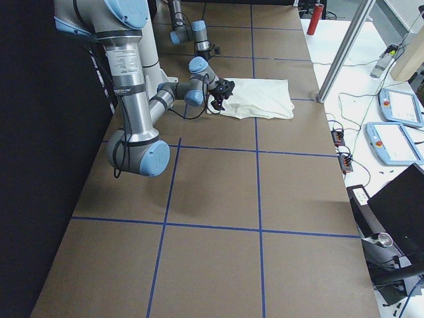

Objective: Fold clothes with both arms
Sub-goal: 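Move the left gripper to the near corner while the right gripper reaches the side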

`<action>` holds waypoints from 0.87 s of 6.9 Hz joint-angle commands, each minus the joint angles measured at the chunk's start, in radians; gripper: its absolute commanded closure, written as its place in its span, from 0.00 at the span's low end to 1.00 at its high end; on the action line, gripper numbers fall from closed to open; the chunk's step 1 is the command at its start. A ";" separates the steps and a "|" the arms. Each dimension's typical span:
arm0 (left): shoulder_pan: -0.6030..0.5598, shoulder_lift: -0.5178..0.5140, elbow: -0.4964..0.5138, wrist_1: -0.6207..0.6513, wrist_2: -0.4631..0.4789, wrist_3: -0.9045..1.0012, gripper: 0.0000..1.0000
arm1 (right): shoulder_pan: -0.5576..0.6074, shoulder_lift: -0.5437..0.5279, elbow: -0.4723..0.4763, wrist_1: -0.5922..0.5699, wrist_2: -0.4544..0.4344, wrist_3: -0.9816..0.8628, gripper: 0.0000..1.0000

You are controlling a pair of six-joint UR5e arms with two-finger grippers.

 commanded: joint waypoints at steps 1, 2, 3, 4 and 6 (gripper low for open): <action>0.000 -0.003 0.002 0.000 0.000 0.000 0.46 | 0.000 0.000 -0.001 0.000 0.000 0.000 0.00; 0.000 -0.006 0.002 0.000 0.015 -0.002 0.64 | 0.000 -0.001 -0.001 0.000 0.000 0.000 0.00; -0.001 -0.008 0.002 0.000 0.031 0.000 0.86 | 0.000 -0.001 -0.001 0.000 0.000 0.000 0.00; -0.001 -0.008 0.000 0.000 0.032 0.000 0.97 | 0.000 0.000 -0.001 0.000 0.000 0.000 0.00; -0.001 -0.008 -0.006 0.000 0.034 0.002 1.00 | -0.005 0.000 -0.001 -0.008 -0.014 0.002 0.00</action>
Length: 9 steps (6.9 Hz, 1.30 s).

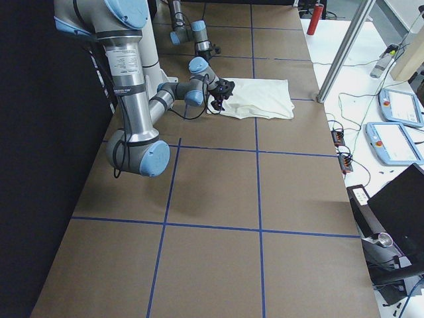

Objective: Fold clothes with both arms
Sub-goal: 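Move the left gripper to the near corner while the right gripper reaches the side, then move the right gripper down to the shirt's near corner beside the left gripper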

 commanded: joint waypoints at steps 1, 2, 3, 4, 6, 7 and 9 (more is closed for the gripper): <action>0.000 -0.001 -0.009 0.001 0.002 0.003 1.00 | -0.012 0.008 0.000 -0.015 -0.016 0.070 0.06; 0.000 -0.001 -0.013 -0.001 0.000 0.001 1.00 | -0.026 0.034 0.008 -0.091 -0.016 0.131 0.13; 0.000 -0.004 -0.013 -0.001 0.000 0.001 1.00 | -0.052 0.096 0.006 -0.187 -0.018 0.211 0.21; 0.000 -0.006 -0.013 -0.001 0.002 0.001 1.00 | -0.087 0.132 0.006 -0.255 -0.027 0.254 0.21; 0.000 -0.013 -0.013 -0.001 0.003 0.001 1.00 | -0.174 0.140 -0.003 -0.285 -0.091 0.389 0.20; 0.000 -0.013 -0.013 -0.001 0.006 0.001 1.00 | -0.198 0.140 -0.015 -0.293 -0.093 0.462 0.20; 0.000 -0.013 -0.013 -0.001 0.016 0.001 1.00 | -0.231 0.147 -0.051 -0.293 -0.131 0.549 0.19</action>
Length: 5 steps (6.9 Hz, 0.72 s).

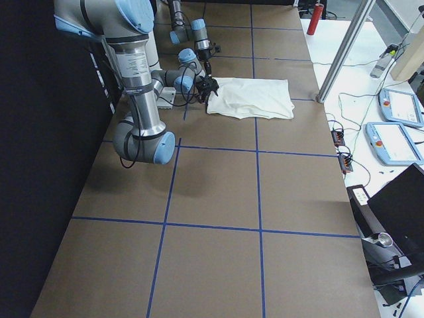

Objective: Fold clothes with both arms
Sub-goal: 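Move the right gripper down to the shirt's near corner beside the left gripper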

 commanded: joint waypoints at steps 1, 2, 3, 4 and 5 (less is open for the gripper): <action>0.000 0.000 -0.002 0.000 0.003 0.000 1.00 | -0.039 0.021 -0.052 -0.001 -0.044 0.078 0.18; 0.000 0.000 0.000 0.000 0.005 0.000 1.00 | -0.039 0.041 -0.068 -0.001 -0.052 0.079 0.17; 0.000 -0.002 -0.002 0.000 0.003 0.000 1.00 | -0.039 0.047 -0.083 -0.001 -0.060 0.080 0.14; 0.000 0.000 -0.002 0.000 0.003 0.000 1.00 | -0.039 0.058 -0.098 0.001 -0.066 0.082 0.13; 0.000 0.000 0.000 0.000 0.003 0.000 1.00 | -0.039 0.085 -0.132 0.001 -0.069 0.082 0.13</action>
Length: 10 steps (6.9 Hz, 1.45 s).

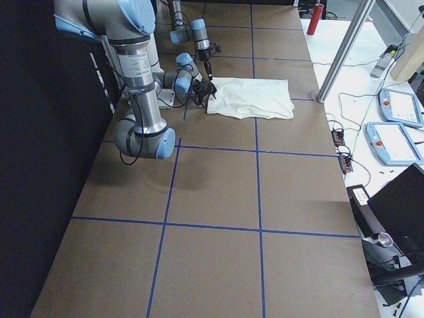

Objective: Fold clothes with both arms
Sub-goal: 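Move the right gripper down to the shirt's near corner beside the left gripper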

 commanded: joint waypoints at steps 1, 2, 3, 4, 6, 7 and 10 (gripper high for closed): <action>0.000 0.000 0.001 0.000 0.001 0.000 1.00 | 0.001 0.037 -0.045 0.002 -0.012 0.001 0.13; 0.000 0.000 0.001 0.000 0.001 0.000 1.00 | 0.007 0.037 -0.045 0.002 -0.013 0.003 0.17; 0.000 0.000 0.000 0.000 0.001 0.000 1.00 | 0.012 0.037 -0.045 0.004 -0.024 0.004 0.25; 0.000 0.000 0.000 0.000 0.001 0.000 1.00 | 0.013 0.037 -0.045 0.004 -0.026 0.009 0.39; 0.000 0.000 0.000 0.000 0.001 0.000 1.00 | 0.015 0.039 -0.045 0.007 -0.033 0.024 0.89; 0.000 0.000 -0.002 0.000 0.001 0.000 1.00 | 0.015 0.039 -0.045 0.008 -0.033 0.026 1.00; -0.002 0.000 -0.014 0.002 -0.002 0.005 1.00 | 0.030 0.037 -0.034 0.008 -0.035 0.040 1.00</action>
